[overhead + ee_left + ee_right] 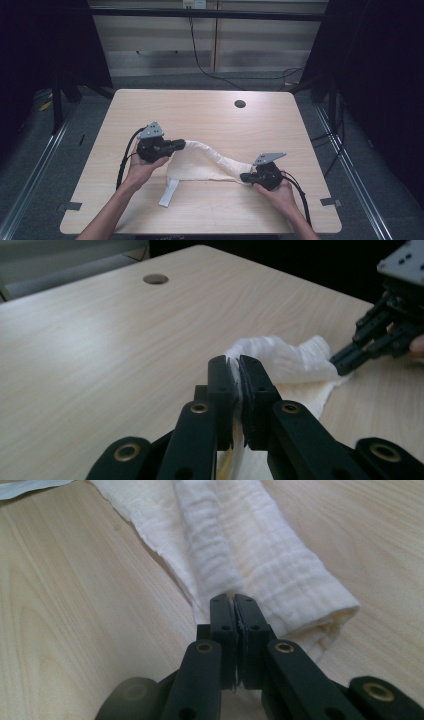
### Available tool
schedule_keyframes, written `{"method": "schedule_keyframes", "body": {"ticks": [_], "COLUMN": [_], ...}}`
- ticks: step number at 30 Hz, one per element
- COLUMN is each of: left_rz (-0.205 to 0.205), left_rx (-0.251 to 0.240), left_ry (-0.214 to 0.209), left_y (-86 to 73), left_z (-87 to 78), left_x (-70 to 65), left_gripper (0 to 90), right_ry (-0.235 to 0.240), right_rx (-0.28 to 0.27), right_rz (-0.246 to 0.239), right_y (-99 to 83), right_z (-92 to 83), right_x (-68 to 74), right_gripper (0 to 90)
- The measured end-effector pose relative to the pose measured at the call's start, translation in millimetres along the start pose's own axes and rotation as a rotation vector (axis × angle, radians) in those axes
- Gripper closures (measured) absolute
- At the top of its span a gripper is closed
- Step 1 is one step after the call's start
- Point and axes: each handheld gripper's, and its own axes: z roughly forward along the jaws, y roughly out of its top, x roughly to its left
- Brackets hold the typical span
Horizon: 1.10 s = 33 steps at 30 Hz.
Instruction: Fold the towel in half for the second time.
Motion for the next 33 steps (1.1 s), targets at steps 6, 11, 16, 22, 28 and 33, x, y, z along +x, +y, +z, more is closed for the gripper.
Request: {"method": "schedule_keyframes", "body": {"ticks": [6, 11, 16, 22, 28, 33], "left_rz": [0.034, 0.043, 0.056, 0.078, 0.095, 0.096], "left_rx": [0.055, 0.118, 0.158, 0.192, 0.279, 0.287], "left_ry": [-0.035, -0.039, -0.051, -0.078, -0.132, -0.101], "left_y": [-20.7, -41.3, -48.7, -58.5, -75.9, -79.4], "left_z": [-13.0, -17.7, -21.1, -20.9, -7.5, -8.5], "left_x": [-9.9, -12.6, -21.1, -32.9, -41.5, -40.5], "left_gripper": [84.9, 84.9, 84.8, 84.8, 84.8, 84.9], "right_ry": [0.003, 0.004, 0.0, 0.003, 0.003, -0.017], "right_rx": [-0.004, -0.009, -0.008, -0.011, -0.011, -0.008], "right_rz": [0.003, 0.002, 0.002, 0.011, 0.007, -0.009], "right_y": [-0.5, -0.8, -1.0, -1.3, -1.2, -0.8], "right_z": [0.0, 0.3, 0.1, 0.3, 0.3, -0.3], "right_x": [-0.5, -0.9, -0.4, -0.3, -0.6, 0.0], "right_gripper": [88.5, 88.5, 88.5, 88.5, 88.5, 88.5]}}
